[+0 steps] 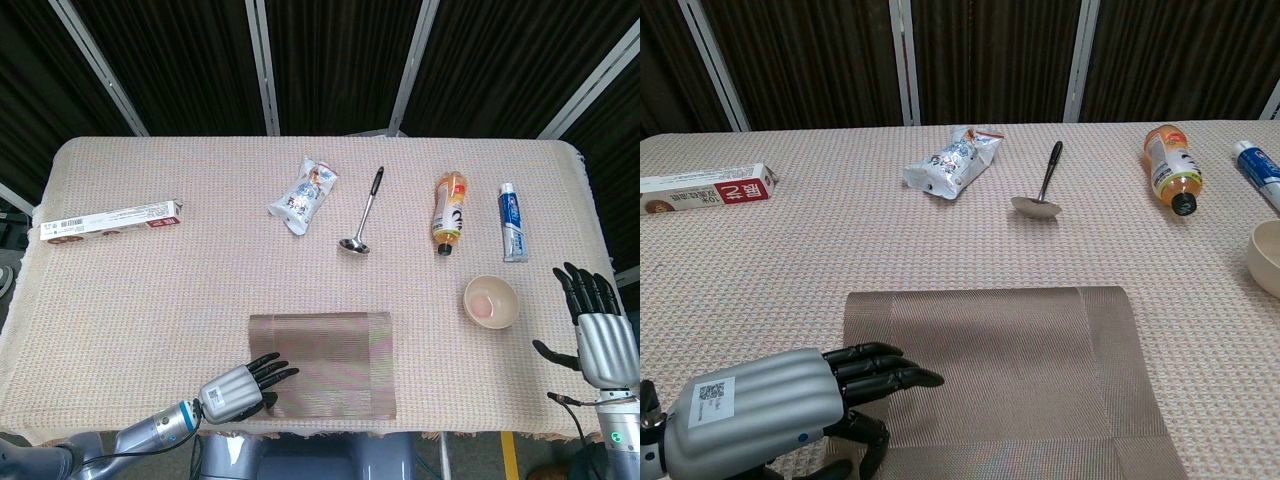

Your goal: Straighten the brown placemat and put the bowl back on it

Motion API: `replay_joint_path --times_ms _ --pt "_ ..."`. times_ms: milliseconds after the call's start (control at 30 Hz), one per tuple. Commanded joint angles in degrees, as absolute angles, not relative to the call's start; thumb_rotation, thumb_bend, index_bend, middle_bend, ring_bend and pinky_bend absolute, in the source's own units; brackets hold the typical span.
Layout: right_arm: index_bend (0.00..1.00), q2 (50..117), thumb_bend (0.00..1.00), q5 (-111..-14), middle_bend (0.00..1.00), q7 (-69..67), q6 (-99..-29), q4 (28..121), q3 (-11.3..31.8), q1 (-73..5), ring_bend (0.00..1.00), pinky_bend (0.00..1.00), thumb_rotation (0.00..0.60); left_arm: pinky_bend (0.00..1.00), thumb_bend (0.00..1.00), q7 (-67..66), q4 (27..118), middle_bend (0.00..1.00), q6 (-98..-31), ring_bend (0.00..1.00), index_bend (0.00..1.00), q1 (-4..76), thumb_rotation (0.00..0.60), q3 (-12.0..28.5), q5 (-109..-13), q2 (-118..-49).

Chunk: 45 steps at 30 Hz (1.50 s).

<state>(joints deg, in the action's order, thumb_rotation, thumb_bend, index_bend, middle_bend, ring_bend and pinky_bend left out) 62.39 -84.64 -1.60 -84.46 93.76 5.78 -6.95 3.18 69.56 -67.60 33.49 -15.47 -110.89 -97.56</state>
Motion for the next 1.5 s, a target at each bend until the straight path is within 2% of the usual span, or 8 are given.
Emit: replay_joint_path --times_ms 33,200,433,800,1000,1200,1500 --pt "0.00 62.4 0.00 -84.7 0.00 -1.6 -84.5 93.8 5.8 -6.9 0.00 0.00 0.600 0.00 0.55 3.5 69.7 0.00 -67.8 0.00 0.58 33.5 0.600 -15.2 -110.6 -97.5" --pt "0.00 62.5 0.00 -84.8 0.00 -1.9 -84.7 93.7 5.8 -6.9 0.00 0.00 0.600 0.00 0.55 4.9 70.4 0.00 -67.7 0.00 0.60 33.8 0.600 -14.0 -109.0 -97.1" --pt "0.00 62.7 0.00 -84.9 0.00 -1.7 -84.5 93.5 5.8 -7.0 0.00 0.00 0.600 0.00 0.55 8.6 73.2 0.00 -66.7 0.00 0.64 35.1 0.600 -9.3 -104.2 -96.5" --pt "0.00 62.8 0.00 -84.8 0.00 -1.9 -85.0 93.6 6.2 -6.9 0.00 0.00 0.600 0.00 0.55 9.1 74.6 0.00 -60.8 0.00 0.66 41.4 0.600 6.1 -92.1 -97.2" --pt "0.00 62.7 0.00 -84.3 0.00 -1.9 -84.7 93.6 6.4 -7.0 0.00 0.00 0.600 0.00 0.58 6.4 68.2 0.00 -58.1 0.00 0.66 44.4 0.600 13.2 -85.0 -98.8" --pt "0.00 62.6 0.00 -83.8 0.00 -1.9 -84.4 93.5 6.5 -7.0 0.00 0.00 0.600 0.00 0.58 5.8 62.1 0.00 -57.3 0.00 0.67 44.9 0.600 16.0 -80.4 -98.9" --pt "0.00 62.8 0.00 -83.8 0.00 -1.9 -84.0 93.3 6.4 -7.1 0.00 0.00 0.600 0.00 0.58 8.4 53.6 0.00 -57.2 0.00 0.67 41.4 0.600 14.2 -77.8 -96.0"
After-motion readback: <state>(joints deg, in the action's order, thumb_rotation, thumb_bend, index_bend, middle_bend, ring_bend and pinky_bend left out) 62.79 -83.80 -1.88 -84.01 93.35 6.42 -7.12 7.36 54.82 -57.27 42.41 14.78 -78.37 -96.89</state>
